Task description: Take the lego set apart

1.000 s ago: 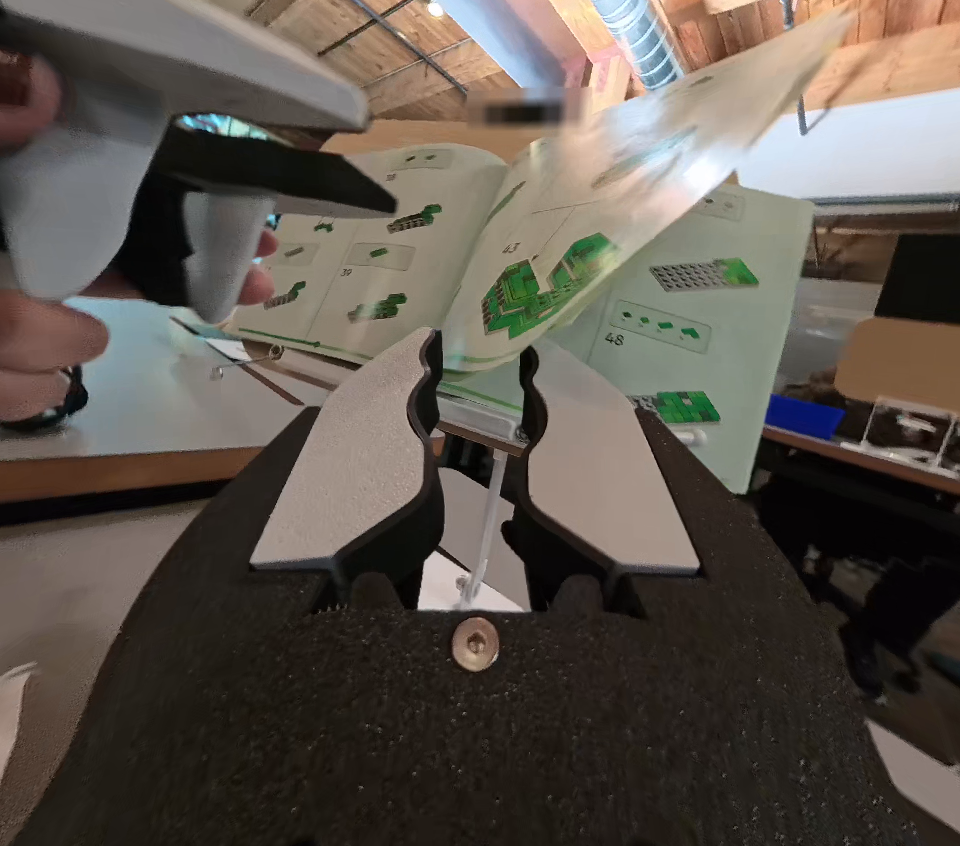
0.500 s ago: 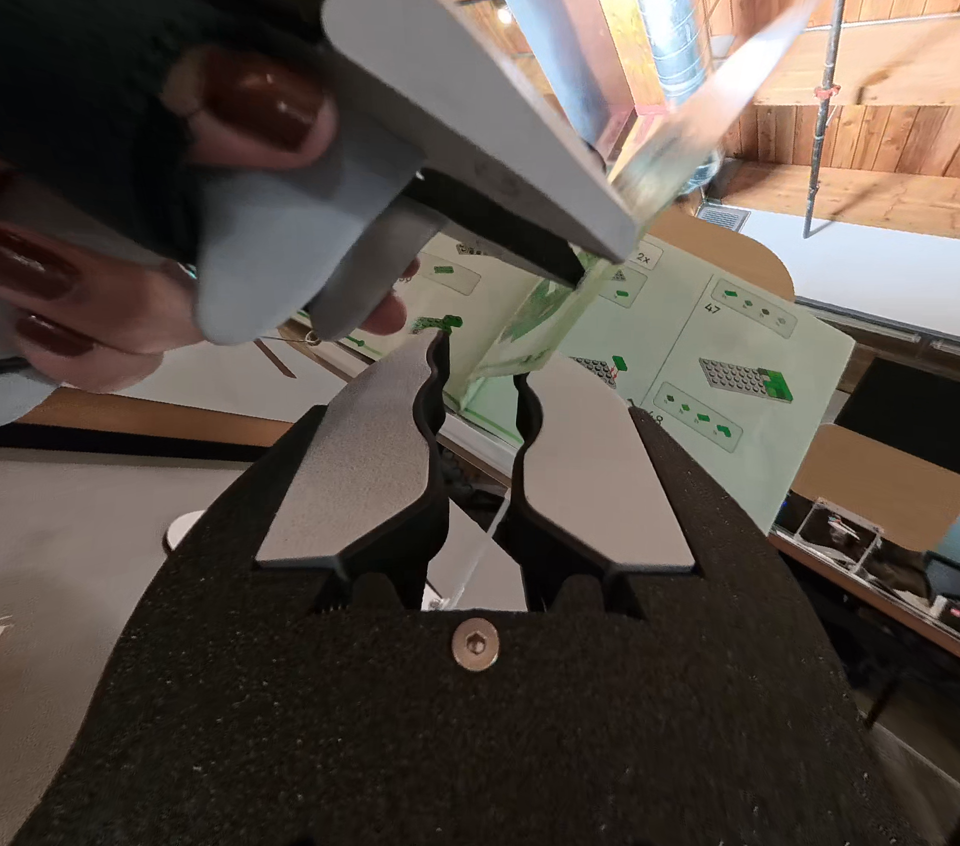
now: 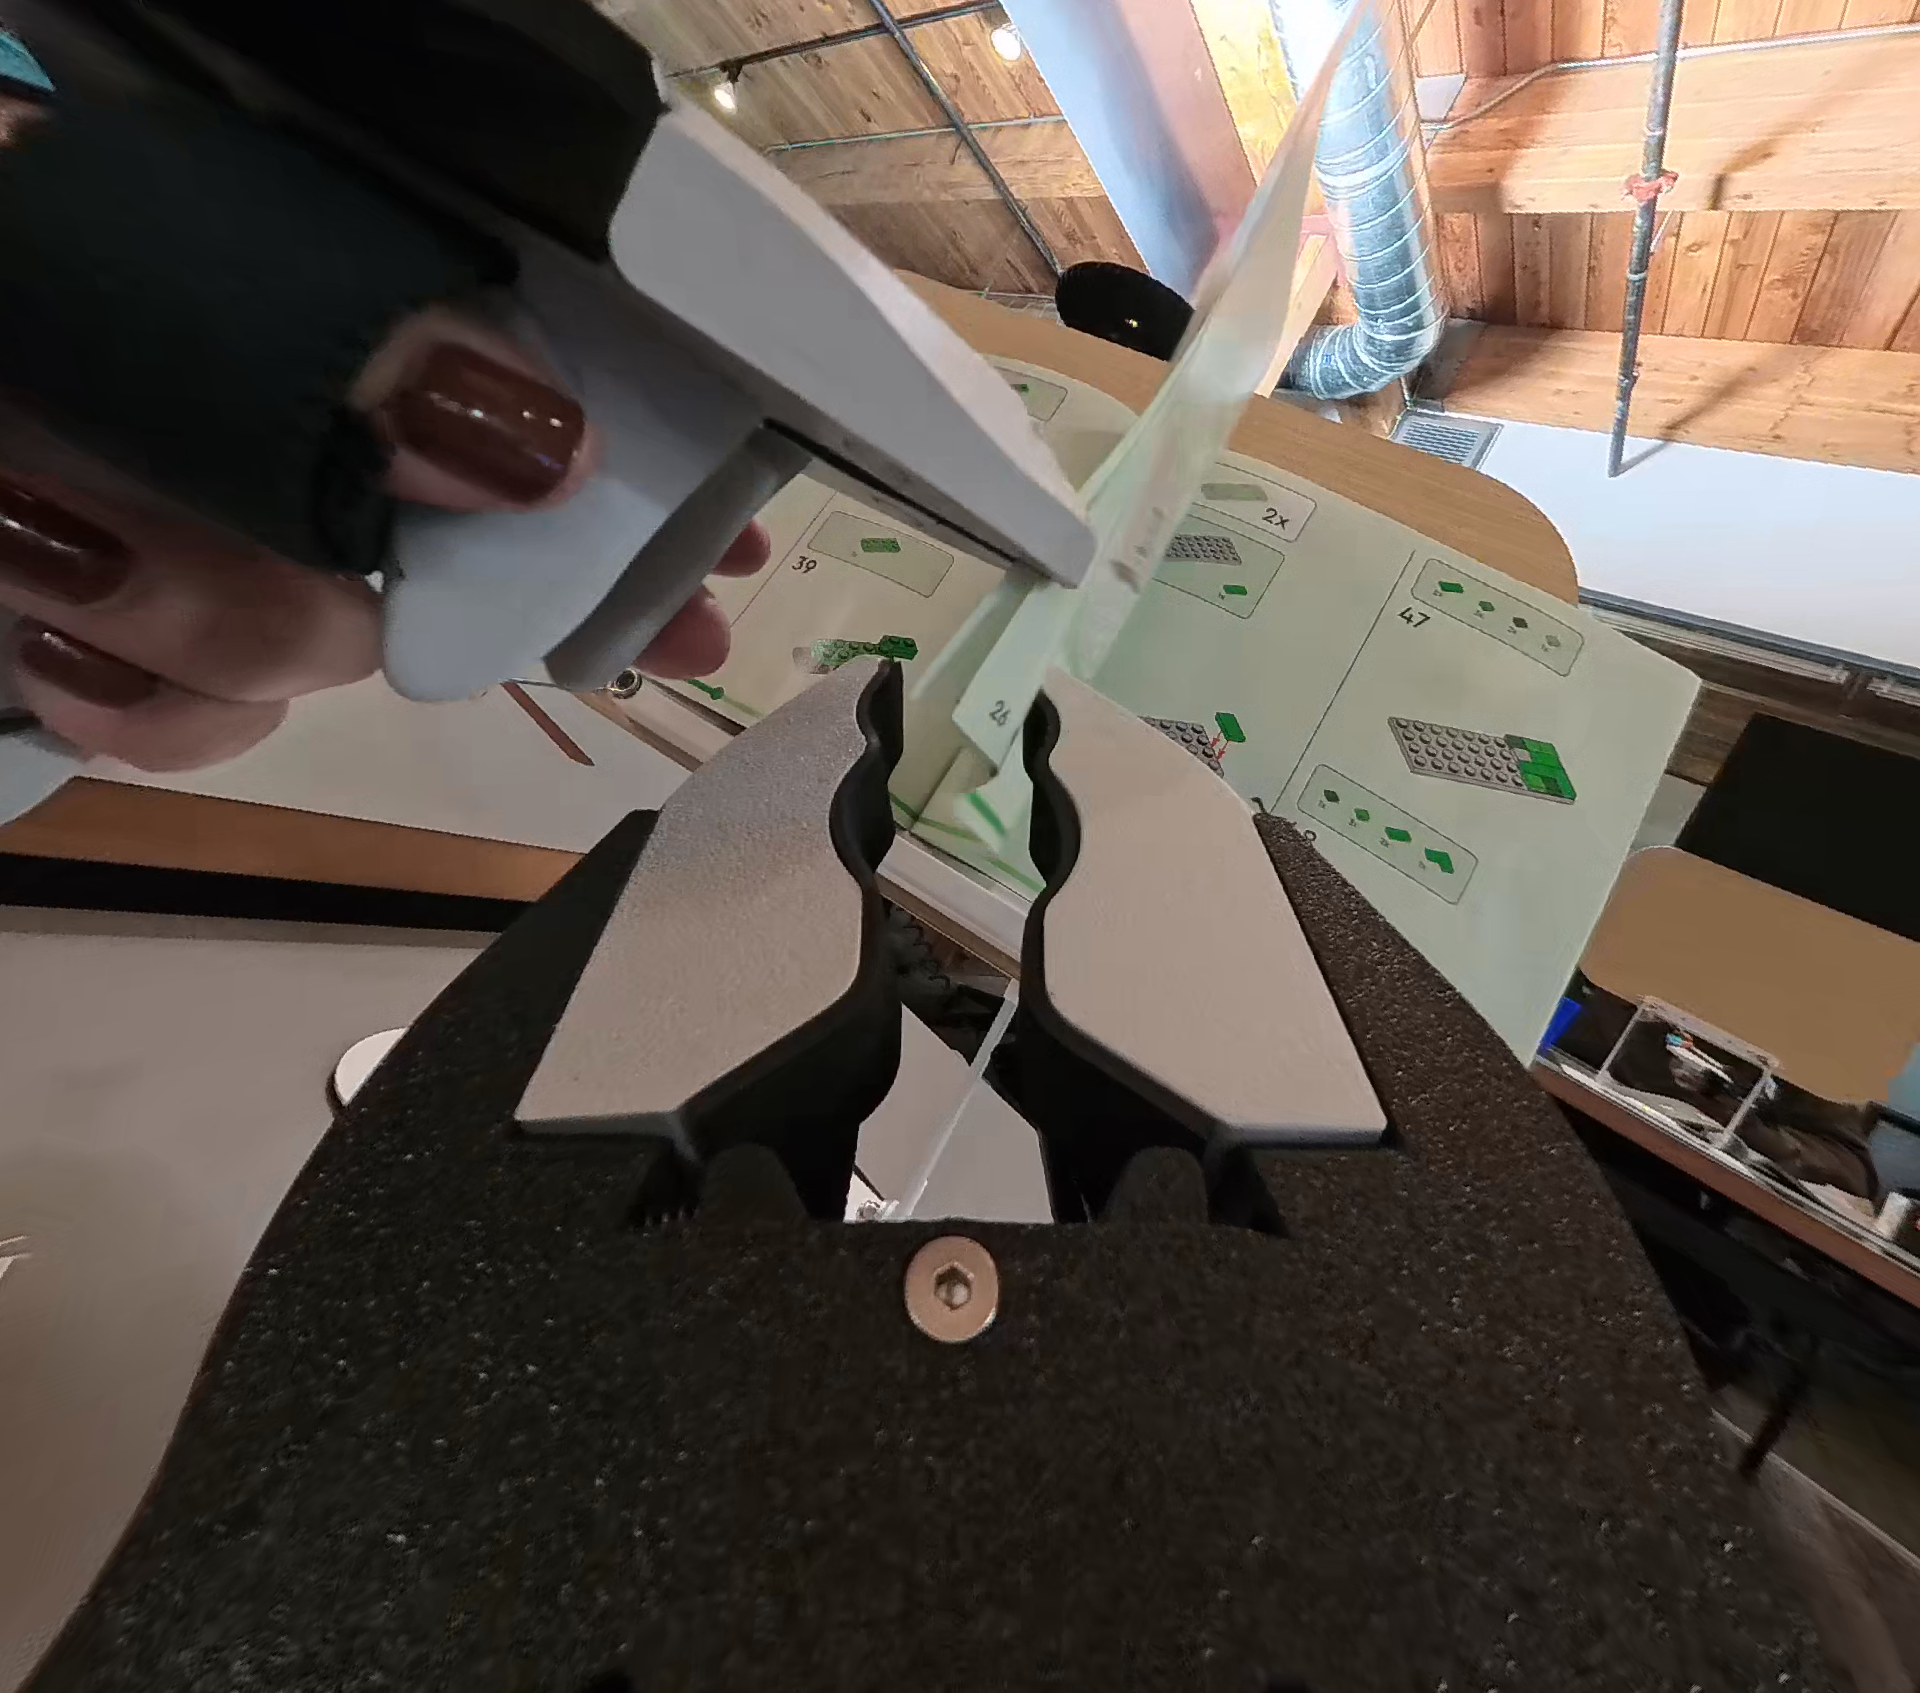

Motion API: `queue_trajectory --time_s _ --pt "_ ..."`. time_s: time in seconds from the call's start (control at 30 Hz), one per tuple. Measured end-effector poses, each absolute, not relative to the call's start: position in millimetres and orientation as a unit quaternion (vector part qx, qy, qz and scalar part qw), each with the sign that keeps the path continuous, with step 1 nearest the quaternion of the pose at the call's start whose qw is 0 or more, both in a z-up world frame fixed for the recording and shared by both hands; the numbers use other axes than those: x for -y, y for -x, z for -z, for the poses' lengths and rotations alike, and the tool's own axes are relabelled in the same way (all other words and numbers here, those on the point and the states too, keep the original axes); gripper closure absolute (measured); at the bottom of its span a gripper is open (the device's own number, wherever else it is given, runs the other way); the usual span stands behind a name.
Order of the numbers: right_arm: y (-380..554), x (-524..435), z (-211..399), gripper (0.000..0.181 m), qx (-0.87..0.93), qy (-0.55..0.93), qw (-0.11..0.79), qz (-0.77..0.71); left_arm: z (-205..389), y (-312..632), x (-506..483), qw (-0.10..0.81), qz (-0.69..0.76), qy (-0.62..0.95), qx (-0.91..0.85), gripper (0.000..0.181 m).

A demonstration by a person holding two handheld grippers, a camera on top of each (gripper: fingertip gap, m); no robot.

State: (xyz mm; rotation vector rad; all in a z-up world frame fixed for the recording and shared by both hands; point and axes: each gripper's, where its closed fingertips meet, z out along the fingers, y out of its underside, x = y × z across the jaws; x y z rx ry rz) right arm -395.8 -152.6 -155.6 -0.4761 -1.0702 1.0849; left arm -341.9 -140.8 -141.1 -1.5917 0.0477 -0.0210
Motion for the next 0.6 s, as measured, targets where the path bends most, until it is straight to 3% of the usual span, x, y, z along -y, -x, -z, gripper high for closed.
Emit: queue_trajectory --time_s 0.6 --pt "391.4 143.8 154.2 0.161 0.466 0.223 0.686 -0.512 146.8 336.5 138.7 0.698 0.086 0.711 -0.019 0.166"
